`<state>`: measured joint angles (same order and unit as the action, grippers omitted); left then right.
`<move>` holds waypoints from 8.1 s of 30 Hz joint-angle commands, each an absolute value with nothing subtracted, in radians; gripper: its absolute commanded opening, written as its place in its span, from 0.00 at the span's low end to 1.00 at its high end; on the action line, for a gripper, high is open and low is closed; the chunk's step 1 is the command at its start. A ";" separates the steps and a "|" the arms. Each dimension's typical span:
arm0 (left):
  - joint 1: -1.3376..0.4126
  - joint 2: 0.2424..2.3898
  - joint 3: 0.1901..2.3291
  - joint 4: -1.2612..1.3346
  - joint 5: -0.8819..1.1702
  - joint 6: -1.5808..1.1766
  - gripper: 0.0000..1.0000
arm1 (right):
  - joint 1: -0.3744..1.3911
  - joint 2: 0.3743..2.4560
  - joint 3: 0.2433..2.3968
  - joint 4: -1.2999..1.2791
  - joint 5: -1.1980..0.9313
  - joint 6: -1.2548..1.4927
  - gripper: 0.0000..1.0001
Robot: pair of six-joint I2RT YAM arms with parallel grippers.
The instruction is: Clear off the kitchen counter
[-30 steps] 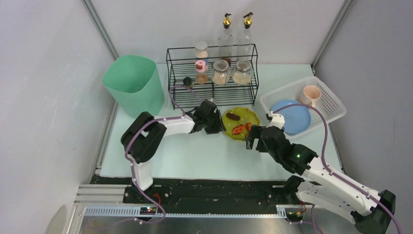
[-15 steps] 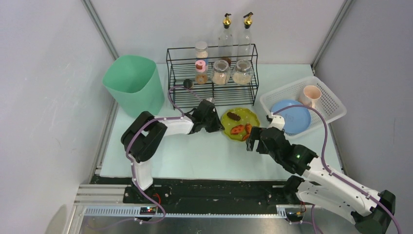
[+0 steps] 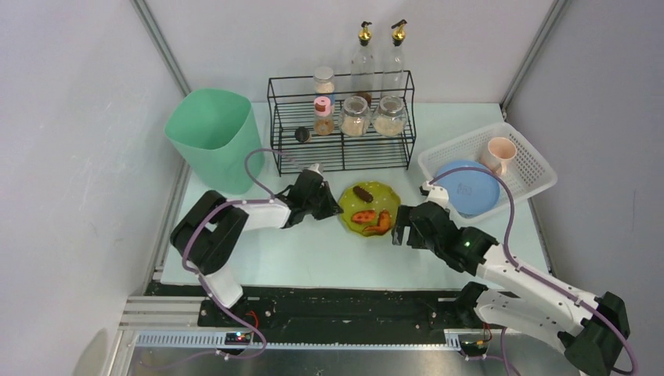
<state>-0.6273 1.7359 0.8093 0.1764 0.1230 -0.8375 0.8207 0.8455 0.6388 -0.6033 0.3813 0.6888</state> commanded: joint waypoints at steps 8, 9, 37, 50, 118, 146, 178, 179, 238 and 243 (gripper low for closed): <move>-0.597 1.554 0.555 0.104 0.049 -0.788 0.00 | 0.789 0.935 0.597 -0.477 0.278 0.759 0.83; -0.594 1.546 0.544 0.107 0.049 -0.785 0.00 | 0.780 0.945 0.591 -0.467 0.264 0.763 0.82; -0.564 1.572 0.261 0.446 0.139 -0.798 0.00 | 0.682 1.237 0.452 0.053 0.142 0.895 0.52; -0.532 1.694 0.166 0.715 0.216 -0.870 0.00 | 0.652 1.314 0.413 0.175 0.106 0.923 0.44; -0.491 1.721 0.106 0.980 0.395 -0.965 0.59 | 0.551 1.232 0.217 0.583 -0.196 1.029 0.00; -0.549 1.523 0.156 0.867 0.422 -1.021 0.62 | 0.475 0.818 0.258 0.286 -0.284 1.052 0.00; -0.622 1.182 0.241 0.550 0.330 -1.012 0.55 | 0.552 0.702 0.319 0.190 -0.267 1.070 0.00; -0.623 1.163 0.244 0.533 0.327 -1.009 0.55 | 0.553 0.696 0.319 0.185 -0.265 1.069 0.00; -0.508 0.809 0.399 0.340 0.390 -1.105 0.00 | 0.564 0.652 0.408 0.054 -0.273 1.020 0.41; -0.450 0.795 0.448 0.268 0.403 -1.077 0.00 | 0.535 0.642 0.419 0.030 -0.292 1.007 0.53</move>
